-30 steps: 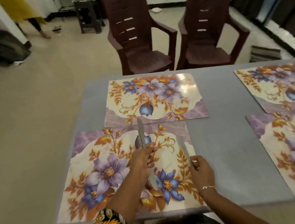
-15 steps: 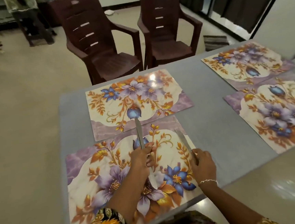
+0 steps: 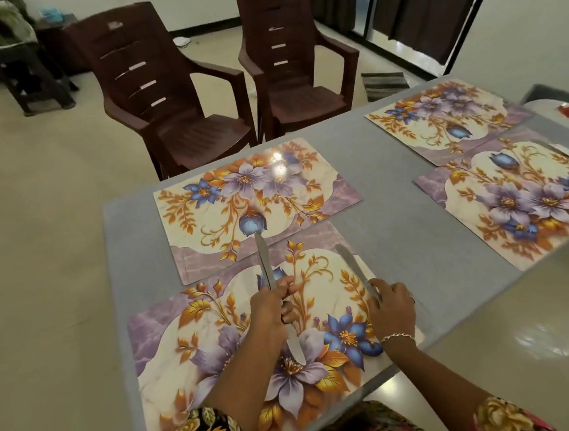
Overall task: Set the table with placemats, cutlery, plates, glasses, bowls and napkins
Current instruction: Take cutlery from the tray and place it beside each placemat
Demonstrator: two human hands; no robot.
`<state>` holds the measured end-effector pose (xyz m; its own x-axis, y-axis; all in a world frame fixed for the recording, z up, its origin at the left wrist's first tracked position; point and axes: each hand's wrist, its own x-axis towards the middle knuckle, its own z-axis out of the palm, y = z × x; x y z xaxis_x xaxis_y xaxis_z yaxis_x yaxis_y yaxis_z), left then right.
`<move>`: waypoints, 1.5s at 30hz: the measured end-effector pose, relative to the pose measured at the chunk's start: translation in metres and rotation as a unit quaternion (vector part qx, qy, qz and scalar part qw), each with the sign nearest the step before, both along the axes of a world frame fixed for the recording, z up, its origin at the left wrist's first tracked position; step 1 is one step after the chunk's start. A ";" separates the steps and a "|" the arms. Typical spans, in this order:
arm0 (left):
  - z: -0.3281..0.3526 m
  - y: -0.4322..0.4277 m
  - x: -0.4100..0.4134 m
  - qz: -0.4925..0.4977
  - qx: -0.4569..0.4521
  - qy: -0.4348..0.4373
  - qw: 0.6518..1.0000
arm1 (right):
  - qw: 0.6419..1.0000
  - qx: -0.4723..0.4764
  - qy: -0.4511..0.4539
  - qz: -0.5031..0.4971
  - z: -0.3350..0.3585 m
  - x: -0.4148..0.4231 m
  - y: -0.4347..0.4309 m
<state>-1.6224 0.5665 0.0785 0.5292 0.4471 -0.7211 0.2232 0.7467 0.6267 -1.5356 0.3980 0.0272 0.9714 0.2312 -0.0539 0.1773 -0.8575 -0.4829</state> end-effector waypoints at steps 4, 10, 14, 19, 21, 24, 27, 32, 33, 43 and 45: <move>-0.002 0.003 -0.007 0.005 -0.005 -0.003 1.000 | 1.000 0.008 -0.021 -0.020 -0.004 0.000 0.000; 0.007 0.002 -0.020 -0.010 -0.024 -0.023 0.999 | 1.000 -0.013 0.016 -0.016 0.006 -0.001 -0.001; 0.013 -0.003 -0.035 -0.015 -0.029 -0.055 0.998 | 0.999 0.036 0.036 -0.017 0.026 -0.013 0.001; 0.022 -0.013 -0.058 0.001 -0.044 -0.119 0.992 | 0.987 0.120 0.059 0.090 0.051 -0.058 0.015; 0.028 -0.020 -0.070 0.012 -0.054 -0.141 0.988 | 0.976 0.132 0.072 0.155 0.059 -0.079 0.018; 0.032 -0.032 -0.096 0.040 -0.078 -0.171 0.981 | 0.956 0.167 0.105 0.219 0.067 -0.113 0.019; 0.034 -0.043 -0.127 0.070 -0.073 -0.170 0.980 | 0.946 0.185 0.131 0.233 0.068 -0.145 0.019; 0.034 -0.047 -0.194 0.103 -0.060 -0.112 0.987 | 0.925 0.207 0.205 0.244 0.060 -0.201 0.025; 0.036 -0.043 -0.206 0.114 -0.050 -0.109 0.986 | 0.919 0.207 0.220 0.253 0.058 -0.211 0.030; 0.041 0.045 -0.317 0.227 -0.035 -0.115 0.966 | 0.867 0.220 0.305 0.326 0.069 -0.305 0.142; 0.040 0.073 -0.341 0.225 -0.027 -0.103 0.969 | 0.858 0.224 0.320 0.335 0.070 -0.326 0.175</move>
